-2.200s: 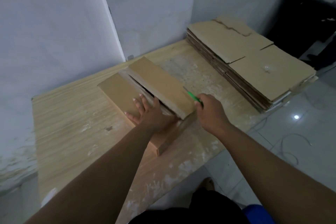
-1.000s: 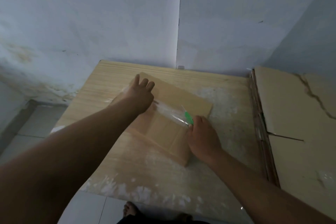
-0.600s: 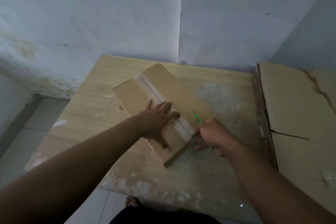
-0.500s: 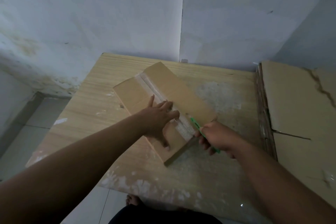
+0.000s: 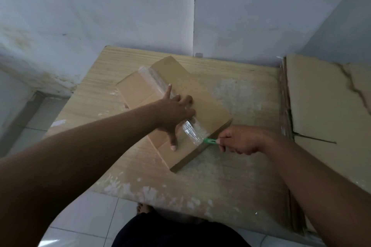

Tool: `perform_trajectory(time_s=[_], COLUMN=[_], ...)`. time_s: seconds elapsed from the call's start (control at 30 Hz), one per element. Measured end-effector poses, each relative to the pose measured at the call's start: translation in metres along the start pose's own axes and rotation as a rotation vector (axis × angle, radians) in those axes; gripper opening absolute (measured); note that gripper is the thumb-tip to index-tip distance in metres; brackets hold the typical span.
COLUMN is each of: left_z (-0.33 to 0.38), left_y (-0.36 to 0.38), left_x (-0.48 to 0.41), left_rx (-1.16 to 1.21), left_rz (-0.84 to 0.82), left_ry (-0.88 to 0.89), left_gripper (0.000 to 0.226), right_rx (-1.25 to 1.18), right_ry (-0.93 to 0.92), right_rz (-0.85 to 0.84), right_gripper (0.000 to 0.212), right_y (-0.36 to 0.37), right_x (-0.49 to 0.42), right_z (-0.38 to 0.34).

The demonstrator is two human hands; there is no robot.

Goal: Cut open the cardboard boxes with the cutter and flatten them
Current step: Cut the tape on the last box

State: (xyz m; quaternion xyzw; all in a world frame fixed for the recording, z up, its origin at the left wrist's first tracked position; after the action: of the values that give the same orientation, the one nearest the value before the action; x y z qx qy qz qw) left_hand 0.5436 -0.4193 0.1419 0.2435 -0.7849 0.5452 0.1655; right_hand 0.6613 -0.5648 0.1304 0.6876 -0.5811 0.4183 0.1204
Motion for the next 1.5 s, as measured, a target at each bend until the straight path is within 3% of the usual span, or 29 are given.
perform_trajectory(time_s=[0.13, 0.2, 0.33, 0.43, 0.5, 0.57, 0.63, 0.73, 0.8, 0.97, 1.3, 1.5], left_z=[-0.012, -0.018, -0.017, -0.021, -0.025, -0.025, -0.019, -0.014, -0.014, -0.010, -0.011, -0.014], left_y=[-0.001, 0.000, 0.004, 0.011, 0.013, 0.016, 0.026, 0.049, 0.055, 0.059, 0.063, 0.064], left_x=[-0.001, -0.001, 0.002, 0.009, 0.013, 0.014, 0.010, 0.004, 0.002, -0.004, -0.007, -0.005], left_rx=[0.013, 0.021, 0.101, 0.374, 0.556, 0.674, 0.766, 0.888, 0.905, 0.939, 0.996, 1.049], left_rz=[0.006, 0.020, 0.050, 0.090, 0.203, 0.321, 0.288, 0.042, -0.029, -0.019, 0.000, 0.050], left_ry=[-0.026, -0.035, -0.041, -0.105, -0.213, -0.370, -0.494, -0.624, -0.632, -0.645, -0.658, -0.670], left_gripper=[0.129, 0.130, 0.121, 0.094, 0.068, 0.059, 0.078, 0.116, 0.125, 0.129, 0.133, 0.135], right_rx=[0.183, 0.015, -0.374, -0.355, -0.303, -0.251, -0.210, -0.139, -0.120, 0.015, 0.001, -0.004], right_ry=[0.123, 0.144, -0.019, -0.153, -0.179, -0.203, -0.207, -0.230, -0.250, -0.241, -0.247, -0.176], right_rz=[-0.163, -0.136, 0.137, 0.449, 0.516, 0.500, 0.505, 0.542, 0.555, 0.618, 0.659, 0.845], right_gripper=[0.034, 0.034, 0.034, 0.032, 0.028, 0.025, 0.025, 0.016, 0.012, 0.015, 0.019, 0.019], right_y=[0.010, 0.015, 0.000, -0.011, -0.002, 0.012, 0.022, 0.034, 0.042, 0.055, 0.057, 0.014], right_x=[0.008, 0.015, 0.016, 0.016, 0.018, 0.015, 0.015, 0.021, 0.027, 0.036, 0.032, 0.046], right_z=[0.033, 0.054, 0.059, 0.040, 0.023, 0.013, 0.012, 0.014, 0.011, 0.004, -0.001, 0.044])
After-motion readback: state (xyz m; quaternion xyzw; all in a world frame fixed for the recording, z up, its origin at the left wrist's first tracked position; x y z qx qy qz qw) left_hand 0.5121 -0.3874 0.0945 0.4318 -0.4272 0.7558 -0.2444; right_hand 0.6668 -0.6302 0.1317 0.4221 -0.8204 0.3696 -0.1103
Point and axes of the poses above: each hand's wrist, its own x-axis away from the middle knuckle, its own y-axis out of the palm, z = x × y, the point moved 7 cm from there along -x, towards the middle knuckle, and after that the axes turned 15 degrees about -x, right-handed, at the moved point
